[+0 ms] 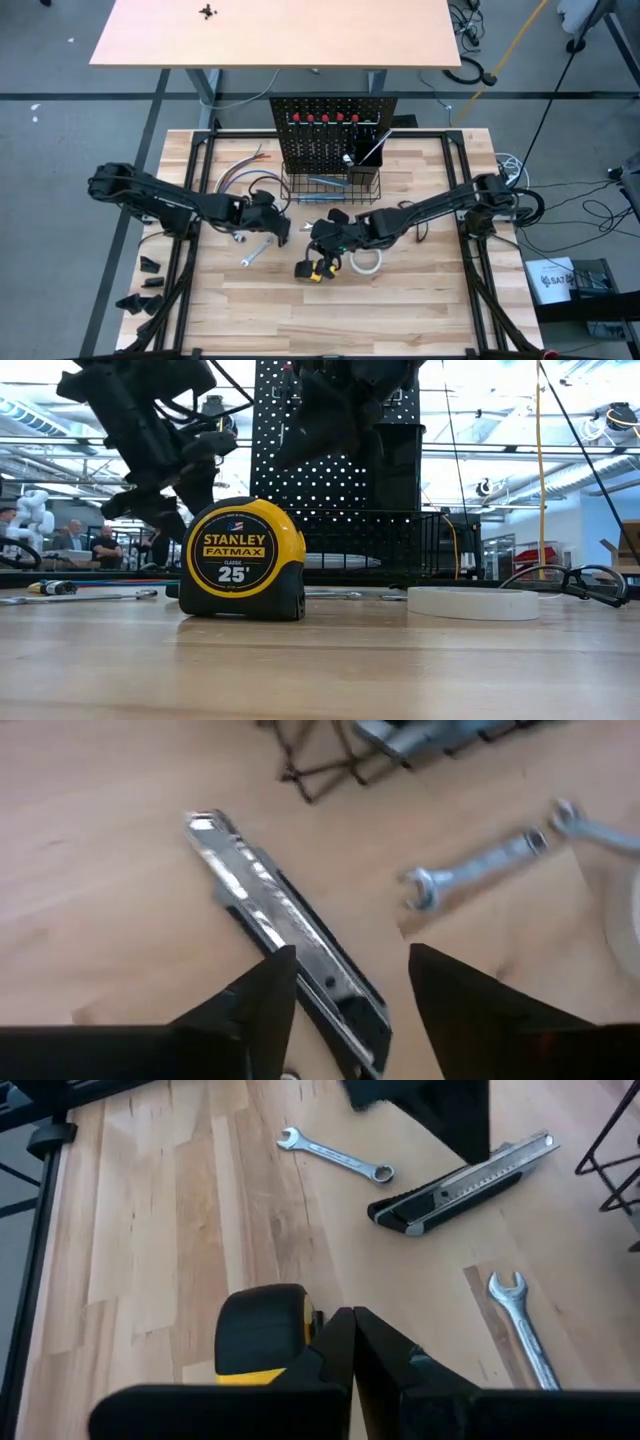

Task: Hang tools onto peg board
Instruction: Put the black utility knife into the pegboard basket

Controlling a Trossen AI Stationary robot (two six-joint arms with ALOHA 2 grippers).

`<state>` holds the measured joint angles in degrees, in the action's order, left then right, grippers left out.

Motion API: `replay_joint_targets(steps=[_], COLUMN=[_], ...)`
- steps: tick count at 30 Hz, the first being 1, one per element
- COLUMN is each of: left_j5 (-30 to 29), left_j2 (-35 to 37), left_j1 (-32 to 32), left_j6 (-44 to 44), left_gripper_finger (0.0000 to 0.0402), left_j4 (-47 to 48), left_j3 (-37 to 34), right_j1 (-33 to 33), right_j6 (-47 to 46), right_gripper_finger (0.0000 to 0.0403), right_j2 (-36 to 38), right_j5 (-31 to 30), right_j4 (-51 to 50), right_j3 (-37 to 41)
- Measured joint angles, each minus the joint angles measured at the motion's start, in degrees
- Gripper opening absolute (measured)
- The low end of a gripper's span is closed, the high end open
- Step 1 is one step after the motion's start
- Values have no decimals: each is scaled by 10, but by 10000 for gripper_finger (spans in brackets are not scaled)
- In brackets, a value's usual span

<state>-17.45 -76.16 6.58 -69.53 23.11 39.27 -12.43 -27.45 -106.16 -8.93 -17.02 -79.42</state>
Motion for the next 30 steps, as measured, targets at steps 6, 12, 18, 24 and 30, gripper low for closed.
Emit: replay_joint_targets(steps=[6, 12, 18, 24, 30], left_j5=[-61, -85, -87, -85, -85], left_j2=[-37, -83, -124, -154, -172], left_j1=[20, 34, 37, 41, 49], left_j6=[-120, -192, -203, -202, -177], left_gripper_finger=[209, 208, 208, 208, 208], left_j4=[-3, -6, -65, -70, -61], left_j3=[0, 0, 0, 0, 3], right_j1=[0, -2, -4, -4, -6], right_j6=[10, 18, 33, 46, 50], right_gripper_finger=[0, 0, 0, 0, 0], right_j2=[17, 35, 41, 46, 46], right_j5=[1, -2, -2, -1, 0], right_j4=[-41, -88, -108, -122, -124], right_j3=[0, 0, 0, 0, 0])
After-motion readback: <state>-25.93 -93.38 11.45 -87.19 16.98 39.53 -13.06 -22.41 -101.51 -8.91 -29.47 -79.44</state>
